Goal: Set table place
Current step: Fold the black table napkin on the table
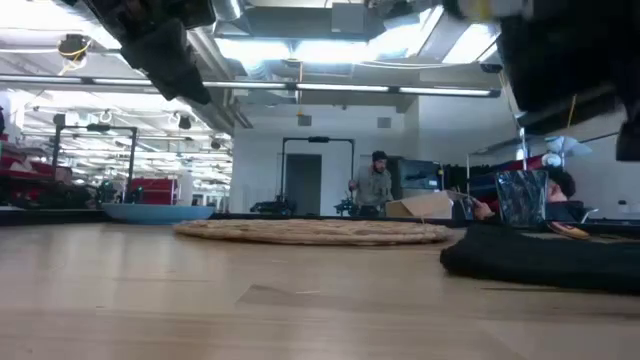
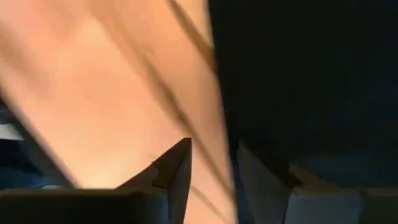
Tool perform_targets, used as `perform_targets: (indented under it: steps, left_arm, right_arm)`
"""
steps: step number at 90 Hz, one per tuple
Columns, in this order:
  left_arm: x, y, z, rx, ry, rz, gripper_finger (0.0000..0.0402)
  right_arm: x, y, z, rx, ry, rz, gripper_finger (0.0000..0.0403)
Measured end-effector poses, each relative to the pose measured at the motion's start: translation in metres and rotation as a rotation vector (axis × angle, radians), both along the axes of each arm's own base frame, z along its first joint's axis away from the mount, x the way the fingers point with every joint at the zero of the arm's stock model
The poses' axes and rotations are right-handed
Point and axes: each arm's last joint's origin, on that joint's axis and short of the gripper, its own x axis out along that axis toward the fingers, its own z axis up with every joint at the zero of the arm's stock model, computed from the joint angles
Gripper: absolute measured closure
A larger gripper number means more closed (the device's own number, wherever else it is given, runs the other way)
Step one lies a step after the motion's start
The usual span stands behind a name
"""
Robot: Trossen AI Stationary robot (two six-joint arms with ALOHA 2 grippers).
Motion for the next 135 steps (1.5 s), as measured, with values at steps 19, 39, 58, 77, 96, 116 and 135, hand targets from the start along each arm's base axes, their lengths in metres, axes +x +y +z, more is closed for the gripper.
perform_targets:
  steps: [19,39,58,77,96,116,135]
  left_arm:
    - [0.0,0.0,0.0,-0.001,0.0,0.001,0.04]
    - [0.0,0.0,0.0,-0.006,-0.001,0.006,0.04]
    - [0.0,0.0,0.0,-0.006,-0.001,0.006,0.04]
    - [0.0,0.0,0.0,-0.003,-0.001,0.004,0.04]
    - [0.0,0.0,0.0,-0.003,0.0,0.004,0.04]
    - [0.0,0.0,0.0,-0.006,-0.001,0.004,0.04]
    - [0.0,-0.001,0.0,-0.033,-0.002,0.026,0.04]
  right_arm:
    - [-0.002,0.0,-0.004,-0.036,0.02,-0.006,0.0299]
    - [-0.003,-0.001,-0.004,-0.034,0.033,-0.006,0.0393]
    - [0.005,0.007,0.013,0.019,0.034,0.008,0.04]
    - [0.024,0.023,0.06,0.11,-0.067,0.065,0.0402]
    - [0.033,0.029,0.106,0.137,-0.117,0.107,0.0402]
    - [0.024,0.012,0.121,-0.005,0.005,0.059,0.0403]
    - [0.027,-0.009,0.11,-0.072,0.081,0.065,0.0403]
